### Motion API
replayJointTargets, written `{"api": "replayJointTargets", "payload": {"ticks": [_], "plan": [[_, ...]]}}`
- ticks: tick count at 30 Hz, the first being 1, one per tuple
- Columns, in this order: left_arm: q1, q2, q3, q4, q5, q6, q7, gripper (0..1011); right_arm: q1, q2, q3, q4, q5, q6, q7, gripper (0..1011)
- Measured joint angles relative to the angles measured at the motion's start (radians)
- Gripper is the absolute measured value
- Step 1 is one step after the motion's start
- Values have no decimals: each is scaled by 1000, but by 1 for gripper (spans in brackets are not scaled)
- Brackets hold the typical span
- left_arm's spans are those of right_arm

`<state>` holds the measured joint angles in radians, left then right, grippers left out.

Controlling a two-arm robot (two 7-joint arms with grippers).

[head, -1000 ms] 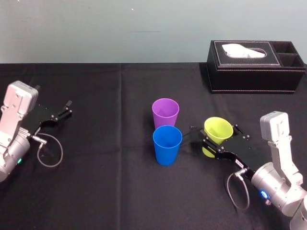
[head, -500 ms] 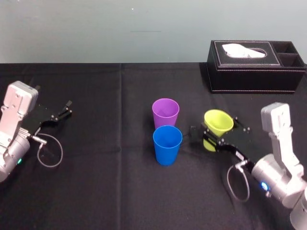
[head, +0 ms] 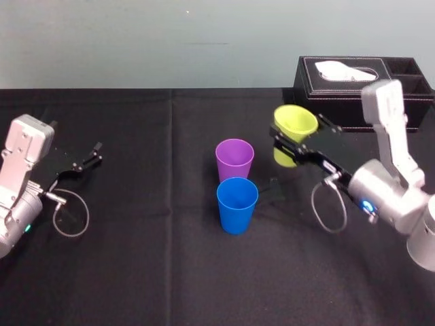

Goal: Stack the three plastic cups sequentially using one hand.

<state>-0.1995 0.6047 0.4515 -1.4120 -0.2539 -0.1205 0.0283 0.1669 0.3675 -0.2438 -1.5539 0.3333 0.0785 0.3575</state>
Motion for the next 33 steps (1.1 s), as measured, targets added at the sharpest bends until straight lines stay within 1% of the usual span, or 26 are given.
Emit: {"api": "replayJointTargets", "payload": {"ticks": [1,4,5,7,8,14,18,24,33], "plan": [[0,0,0,0,0,0,0,1011,20,-1,-10,4,2,8,7,742],[0,0,0,0,0,0,0,1011,52,-4,-28,15,4,20,21,741],[0,0,0,0,0,0,0,1011,74,-8,-42,25,4,27,28,742],[0,0,0,0,0,0,0,1011,93,-12,-55,35,5,31,33,742],[0,0,0,0,0,0,0,1012,111,-17,-67,44,5,34,37,741],[0,0,0,0,0,0,0,1011,165,-39,-109,87,4,37,46,742],[0,0,0,0,0,0,0,1011,185,-50,-129,113,3,35,48,742],[0,0,0,0,0,0,0,1011,194,-62,-152,135,2,29,48,742],[0,0,0,0,0,0,0,1011,200,-70,-170,154,0,14,50,742]]}}
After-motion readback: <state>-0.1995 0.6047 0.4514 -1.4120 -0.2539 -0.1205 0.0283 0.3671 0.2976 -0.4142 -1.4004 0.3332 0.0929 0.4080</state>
